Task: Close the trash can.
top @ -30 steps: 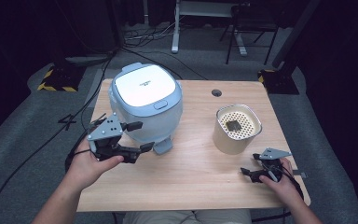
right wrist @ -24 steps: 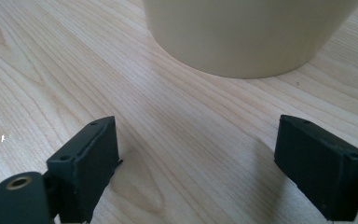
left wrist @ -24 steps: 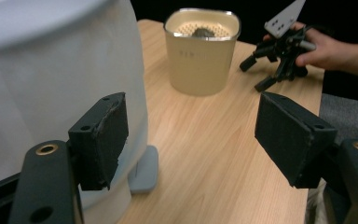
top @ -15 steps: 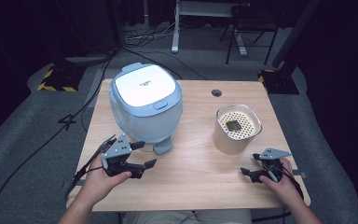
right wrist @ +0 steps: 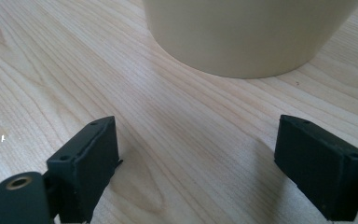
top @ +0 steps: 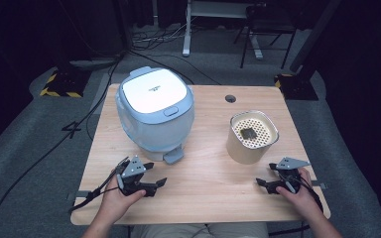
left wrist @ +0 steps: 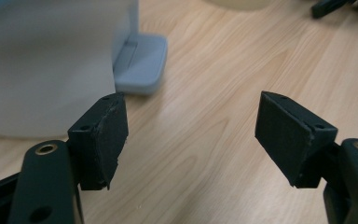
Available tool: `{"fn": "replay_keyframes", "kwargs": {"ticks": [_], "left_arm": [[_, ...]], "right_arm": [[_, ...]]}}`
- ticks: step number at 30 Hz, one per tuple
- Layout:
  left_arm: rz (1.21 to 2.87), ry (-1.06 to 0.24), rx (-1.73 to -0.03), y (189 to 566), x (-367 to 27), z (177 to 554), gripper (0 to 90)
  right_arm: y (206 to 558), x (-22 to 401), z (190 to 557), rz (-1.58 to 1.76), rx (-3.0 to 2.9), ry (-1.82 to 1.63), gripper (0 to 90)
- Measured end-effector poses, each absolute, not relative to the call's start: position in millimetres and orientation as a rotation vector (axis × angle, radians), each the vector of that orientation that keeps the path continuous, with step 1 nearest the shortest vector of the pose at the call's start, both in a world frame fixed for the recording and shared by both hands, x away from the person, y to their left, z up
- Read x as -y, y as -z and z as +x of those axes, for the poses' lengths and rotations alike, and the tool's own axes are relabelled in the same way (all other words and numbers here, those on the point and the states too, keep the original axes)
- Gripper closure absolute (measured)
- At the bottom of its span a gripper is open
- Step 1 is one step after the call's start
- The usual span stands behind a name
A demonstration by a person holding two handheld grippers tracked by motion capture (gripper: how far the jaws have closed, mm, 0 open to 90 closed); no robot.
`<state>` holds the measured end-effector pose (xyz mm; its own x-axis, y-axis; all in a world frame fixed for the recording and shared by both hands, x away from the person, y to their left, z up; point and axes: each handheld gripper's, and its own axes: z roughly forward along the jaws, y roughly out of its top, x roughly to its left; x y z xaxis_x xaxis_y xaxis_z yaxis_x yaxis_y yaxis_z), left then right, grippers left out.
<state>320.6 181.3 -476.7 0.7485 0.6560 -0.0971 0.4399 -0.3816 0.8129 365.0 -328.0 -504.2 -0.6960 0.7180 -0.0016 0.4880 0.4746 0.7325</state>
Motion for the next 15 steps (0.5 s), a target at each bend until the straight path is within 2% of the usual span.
{"fn": "replay_keyframes", "kwargs": {"ticks": [10,15], "left_arm": [[2.166,-0.319,-0.897,500,-179,327,24.4],[2.229,-0.333,-0.896,504,-177,329,19.1]], "right_arm": [[504,328,365,1.023,-2.417,-1.053,13.7],[504,328,365,1.022,-2.417,-1.050,13.7]]}}
